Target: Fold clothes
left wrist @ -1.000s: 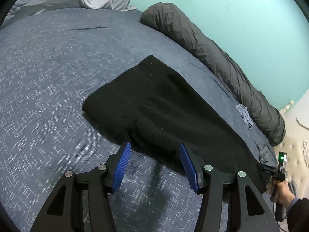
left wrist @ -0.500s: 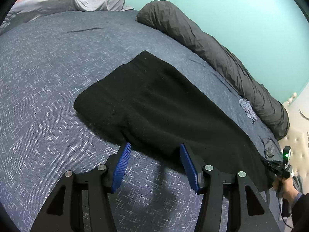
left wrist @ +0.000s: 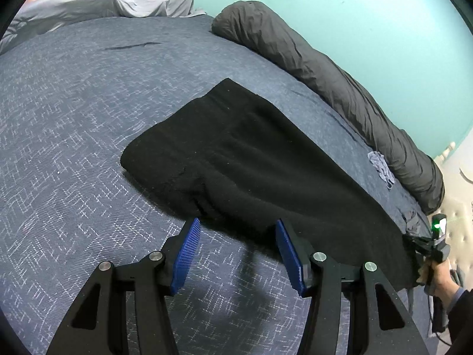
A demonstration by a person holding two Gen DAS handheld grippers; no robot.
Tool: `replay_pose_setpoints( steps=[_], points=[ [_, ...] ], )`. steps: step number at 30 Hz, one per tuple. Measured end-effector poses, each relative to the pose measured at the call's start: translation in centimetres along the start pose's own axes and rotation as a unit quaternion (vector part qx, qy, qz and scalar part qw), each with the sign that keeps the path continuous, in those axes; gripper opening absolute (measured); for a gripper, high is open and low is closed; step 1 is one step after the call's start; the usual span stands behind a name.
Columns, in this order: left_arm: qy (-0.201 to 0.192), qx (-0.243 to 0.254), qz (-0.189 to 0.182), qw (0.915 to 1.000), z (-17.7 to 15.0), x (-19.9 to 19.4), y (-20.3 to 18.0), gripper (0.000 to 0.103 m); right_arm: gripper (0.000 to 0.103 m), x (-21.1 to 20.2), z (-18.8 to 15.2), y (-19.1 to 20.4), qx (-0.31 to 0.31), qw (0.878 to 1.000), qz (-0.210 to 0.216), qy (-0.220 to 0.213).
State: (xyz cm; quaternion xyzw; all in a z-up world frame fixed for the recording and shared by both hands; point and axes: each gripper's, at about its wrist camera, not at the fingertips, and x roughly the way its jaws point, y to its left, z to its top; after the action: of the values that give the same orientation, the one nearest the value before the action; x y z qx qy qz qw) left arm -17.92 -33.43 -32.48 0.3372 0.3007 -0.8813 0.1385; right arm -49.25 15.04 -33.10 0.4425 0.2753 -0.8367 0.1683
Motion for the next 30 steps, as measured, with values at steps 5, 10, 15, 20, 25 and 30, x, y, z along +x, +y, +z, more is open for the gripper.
replay_pose_setpoints(
  steps=[5, 10, 15, 20, 25, 30],
  points=[
    [0.002, -0.004, -0.004, 1.0, 0.3, -0.1, 0.5, 0.058, 0.008, -0.1, -0.7, 1.0, 0.033, 0.999, -0.034, 0.002],
    [0.004, -0.004, -0.014, 0.9999, 0.4, -1.0, 0.4, 0.06, 0.015, -6.6, -3.0, 1.2, 0.134, 0.988, 0.0, -0.082],
    [-0.001, 0.006, -0.024, 0.9997, 0.1, -2.6, 0.0, 0.061, 0.016, -12.4, -7.8, 6.6, 0.163, 0.971, 0.128, -0.119],
    [-0.005, 0.016, -0.03, 0.9994, -0.5, -4.2, -0.2, 0.061, 0.016, -14.3, -10.5, 15.9, 0.13, 0.96, 0.228, -0.097],
    [-0.007, 0.021, -0.026, 0.9994, -0.8, -5.6, 0.9, 0.061, 0.025, -14.5, -10.4, 23.1, 0.1, 0.955, 0.268, -0.08],
    [-0.014, 0.005, -0.028, 0.9995, -0.3, -6.8, 2.5, 0.061, 0.051, -13.1, -8.3, 26.1, 0.111, 0.95, 0.283, -0.072]
  ],
)
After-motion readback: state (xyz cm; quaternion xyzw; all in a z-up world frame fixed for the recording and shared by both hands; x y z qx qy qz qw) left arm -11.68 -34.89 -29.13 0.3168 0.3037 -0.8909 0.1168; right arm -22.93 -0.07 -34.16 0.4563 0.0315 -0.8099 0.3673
